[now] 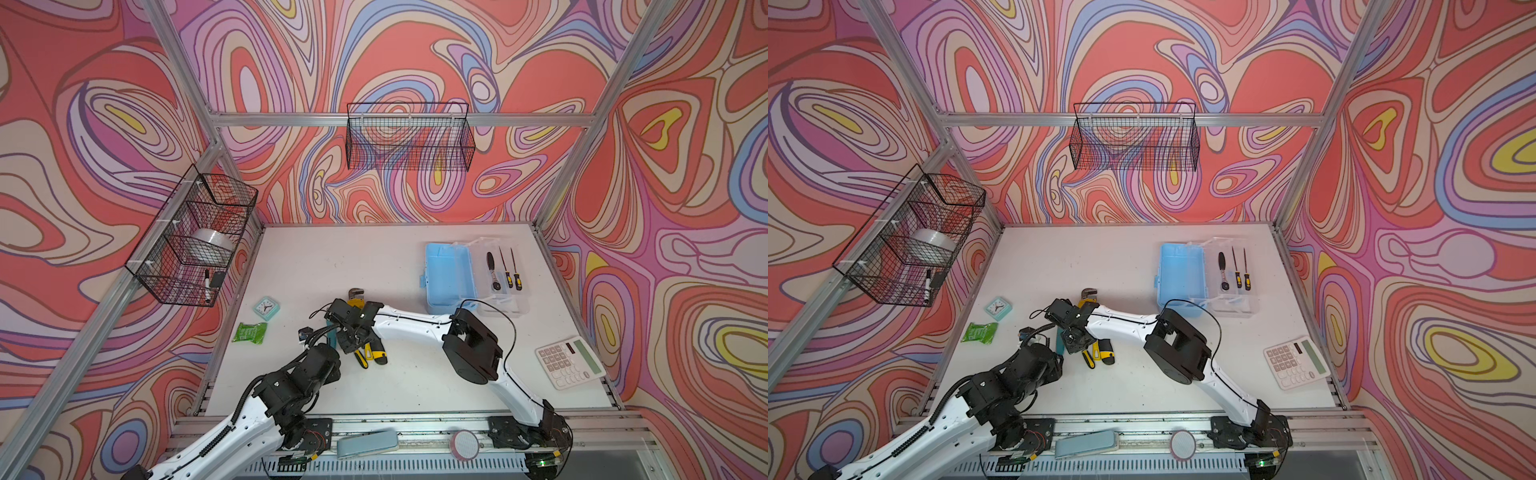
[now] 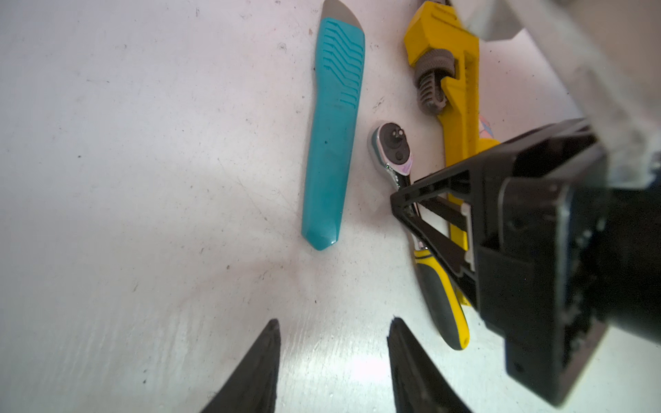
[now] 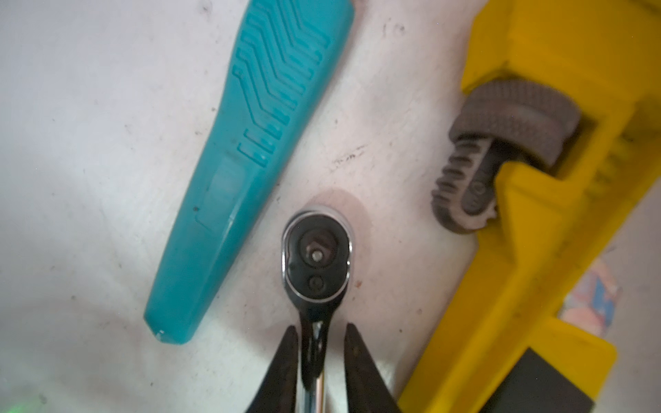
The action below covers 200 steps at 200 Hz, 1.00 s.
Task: Pack the tool kit
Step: 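Lower the right gripper and grasp the chrome ratchet by its head, then lift and carry the chrome ratchet over the clear lid with the right gripper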
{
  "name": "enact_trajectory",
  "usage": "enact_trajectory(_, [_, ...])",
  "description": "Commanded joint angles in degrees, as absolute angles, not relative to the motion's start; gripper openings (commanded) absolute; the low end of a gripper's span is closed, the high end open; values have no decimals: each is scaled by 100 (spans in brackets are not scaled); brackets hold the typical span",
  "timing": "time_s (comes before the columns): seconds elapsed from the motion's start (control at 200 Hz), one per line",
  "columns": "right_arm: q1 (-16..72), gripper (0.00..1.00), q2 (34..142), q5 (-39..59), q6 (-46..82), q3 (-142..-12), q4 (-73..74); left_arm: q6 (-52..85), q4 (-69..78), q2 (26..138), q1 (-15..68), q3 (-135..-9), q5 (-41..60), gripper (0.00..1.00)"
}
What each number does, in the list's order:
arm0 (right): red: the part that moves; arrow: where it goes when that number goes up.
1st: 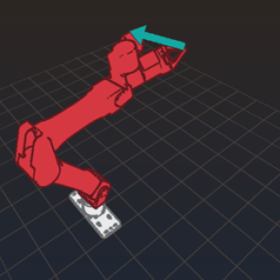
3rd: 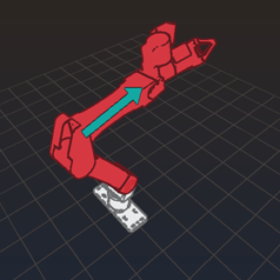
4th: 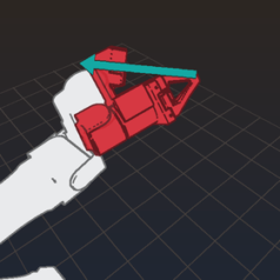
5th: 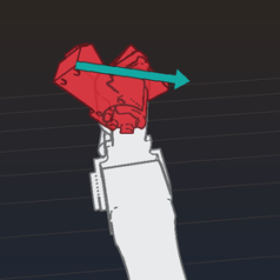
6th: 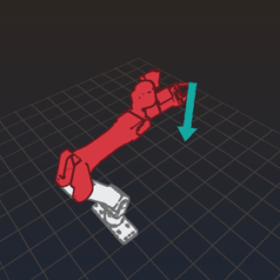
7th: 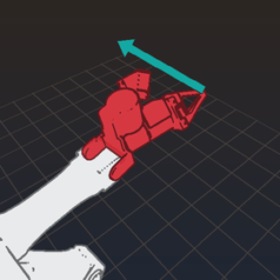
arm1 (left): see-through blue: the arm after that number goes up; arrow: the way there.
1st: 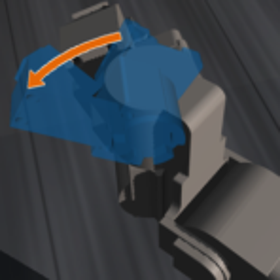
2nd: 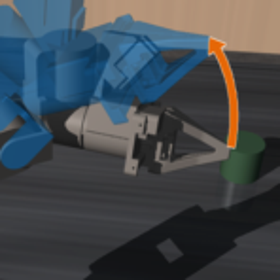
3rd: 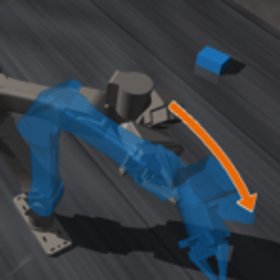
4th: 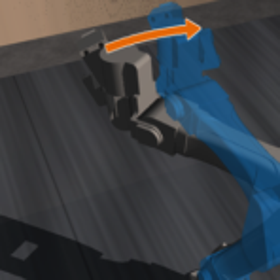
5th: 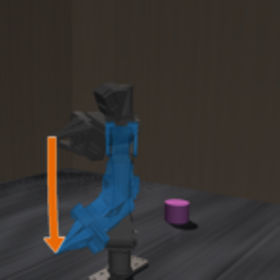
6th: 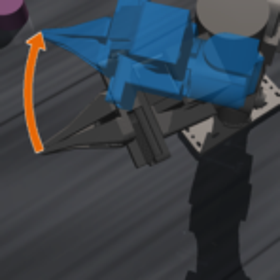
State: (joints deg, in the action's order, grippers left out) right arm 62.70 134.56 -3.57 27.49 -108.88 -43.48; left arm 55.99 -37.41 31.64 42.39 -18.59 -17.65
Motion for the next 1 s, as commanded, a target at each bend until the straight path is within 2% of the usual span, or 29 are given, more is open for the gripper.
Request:
enact_trajectory(0.0, [6250, 14, 13900, -448, 2725, -10522, -4915, 5647, -3712, 3193, 4263, -1909, -1851, 50])
enact_trajectory(0.17, [6244, 0, 13724, -286, 2776, -10222, -4460, 5651, -3700, 3236, 4263, -1913, -1827, 51])
enact_trajectory(0.501, [6159, 0, 13156, 145, 2950, -10109, -3966, 5591, -3720, 3226, 4263, -1958, -1794, 51])
enact_trajectory(0.656, [6008, 0, 12805, 269, 2958, -10052, -3752, 5464, -3688, 3363, 4263, -2076, -1741, 55])
enact_trajectory(0.996, [5898, 0, 12371, 257, 2876, -9962, -3694, 5388, -3533, 3579, 4263, -2206, -1688, 57])
